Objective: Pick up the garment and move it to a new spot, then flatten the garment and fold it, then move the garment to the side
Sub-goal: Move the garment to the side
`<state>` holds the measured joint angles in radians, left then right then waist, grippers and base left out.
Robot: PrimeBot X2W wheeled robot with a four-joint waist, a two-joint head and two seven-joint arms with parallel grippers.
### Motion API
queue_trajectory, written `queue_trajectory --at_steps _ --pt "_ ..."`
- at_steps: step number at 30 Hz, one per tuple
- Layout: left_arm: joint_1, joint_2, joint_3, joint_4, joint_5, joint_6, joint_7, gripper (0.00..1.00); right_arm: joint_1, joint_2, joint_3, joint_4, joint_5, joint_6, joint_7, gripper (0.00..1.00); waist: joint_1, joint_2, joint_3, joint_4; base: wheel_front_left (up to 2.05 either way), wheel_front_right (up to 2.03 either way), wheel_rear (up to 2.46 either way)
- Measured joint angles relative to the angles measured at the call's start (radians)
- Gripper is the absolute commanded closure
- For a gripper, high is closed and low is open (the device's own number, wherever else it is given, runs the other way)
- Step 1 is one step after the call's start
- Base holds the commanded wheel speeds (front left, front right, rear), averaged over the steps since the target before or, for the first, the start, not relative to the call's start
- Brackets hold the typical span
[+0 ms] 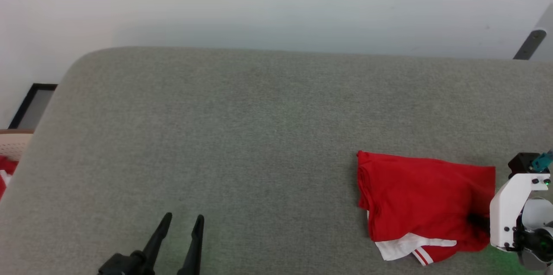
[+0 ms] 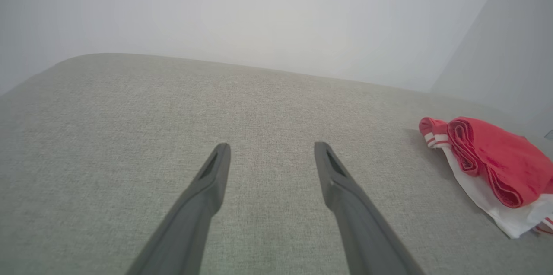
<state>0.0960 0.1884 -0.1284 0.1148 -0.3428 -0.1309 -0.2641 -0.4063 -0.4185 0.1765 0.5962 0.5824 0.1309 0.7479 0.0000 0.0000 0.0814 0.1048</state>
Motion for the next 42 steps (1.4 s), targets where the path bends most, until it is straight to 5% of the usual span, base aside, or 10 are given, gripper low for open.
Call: queue_trajectory --at_steps 10,24,42 --pt "-0.058 0.017 -0.018 -0.010 -0.001 0.000 0.000 0.00 -0.028 -0.035 -0.032 -0.007 0.033 0.001 -0.137 1.00 0.0000 0.0000 0.026 -0.065 0.00 0.00 0.00" --pt "-0.308 0.102 -0.114 -0.081 0.000 0.000 0.000 0.00 -0.101 -0.099 -0.315 -0.064 -0.021 0.000 -0.316 1.00 0.0000 0.0000 0.138 -0.213 0.00 0.00 0.00" --pt "-0.690 0.285 -0.255 -0.138 -0.018 0.000 0.000 0.00 -0.380 -0.072 -0.602 0.155 -0.360 0.000 -0.543 1.00 0.0000 0.0000 0.427 -0.315 0.00 0.00 0.00"
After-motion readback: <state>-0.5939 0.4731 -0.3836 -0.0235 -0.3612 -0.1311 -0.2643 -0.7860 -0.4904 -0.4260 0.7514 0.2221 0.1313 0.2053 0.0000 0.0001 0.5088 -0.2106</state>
